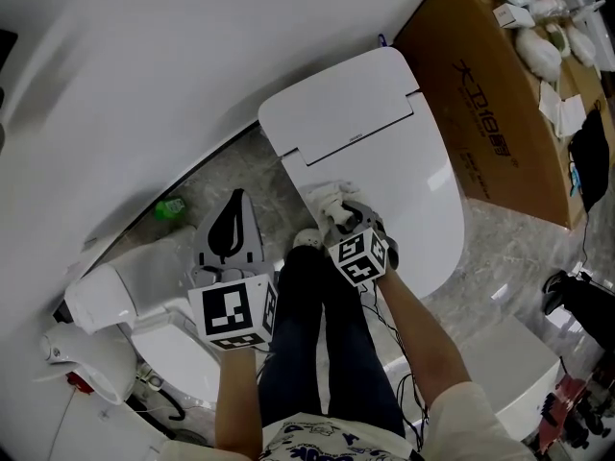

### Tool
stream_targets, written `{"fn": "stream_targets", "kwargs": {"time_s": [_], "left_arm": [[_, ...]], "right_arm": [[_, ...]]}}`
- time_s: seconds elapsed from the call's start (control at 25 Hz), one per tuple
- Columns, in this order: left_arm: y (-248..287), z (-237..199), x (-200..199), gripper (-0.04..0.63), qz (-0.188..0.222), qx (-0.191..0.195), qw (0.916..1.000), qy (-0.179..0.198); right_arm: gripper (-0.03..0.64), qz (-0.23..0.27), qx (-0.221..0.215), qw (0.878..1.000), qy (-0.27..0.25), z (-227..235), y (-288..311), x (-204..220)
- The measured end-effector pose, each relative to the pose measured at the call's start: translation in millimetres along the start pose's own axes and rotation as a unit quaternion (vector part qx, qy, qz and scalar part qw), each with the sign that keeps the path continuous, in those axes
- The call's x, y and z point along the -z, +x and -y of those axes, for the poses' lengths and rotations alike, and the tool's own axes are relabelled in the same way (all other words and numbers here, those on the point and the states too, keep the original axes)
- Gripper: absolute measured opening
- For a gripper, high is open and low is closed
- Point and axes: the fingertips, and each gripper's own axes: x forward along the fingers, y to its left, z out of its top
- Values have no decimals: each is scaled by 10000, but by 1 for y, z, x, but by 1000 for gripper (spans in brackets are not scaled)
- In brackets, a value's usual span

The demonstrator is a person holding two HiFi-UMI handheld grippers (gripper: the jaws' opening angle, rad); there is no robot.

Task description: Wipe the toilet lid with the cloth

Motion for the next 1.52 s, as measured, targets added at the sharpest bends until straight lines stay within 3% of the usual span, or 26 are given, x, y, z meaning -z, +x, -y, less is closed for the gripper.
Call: {"fn": "stream_targets", "kwargs": {"time_s": [0.36, 0.88, 1.24, 1.52], "left_arm": [[-4, 11, 1, 8, -3, 83, 9999, 56], [8, 47, -2, 8, -47, 362, 9991, 238], [15, 63, -8, 8, -42, 475, 9981, 386], [21, 77, -8, 8, -67, 592, 9970, 487]], "right_arm": [[121, -144, -138, 9996, -195, 5, -14, 27], [123, -359, 696, 9955, 527, 99, -48, 83], [124, -531, 1544, 9763, 1420, 176, -80, 135], [124, -617, 1972, 9578, 1999, 207, -102, 172]]}}
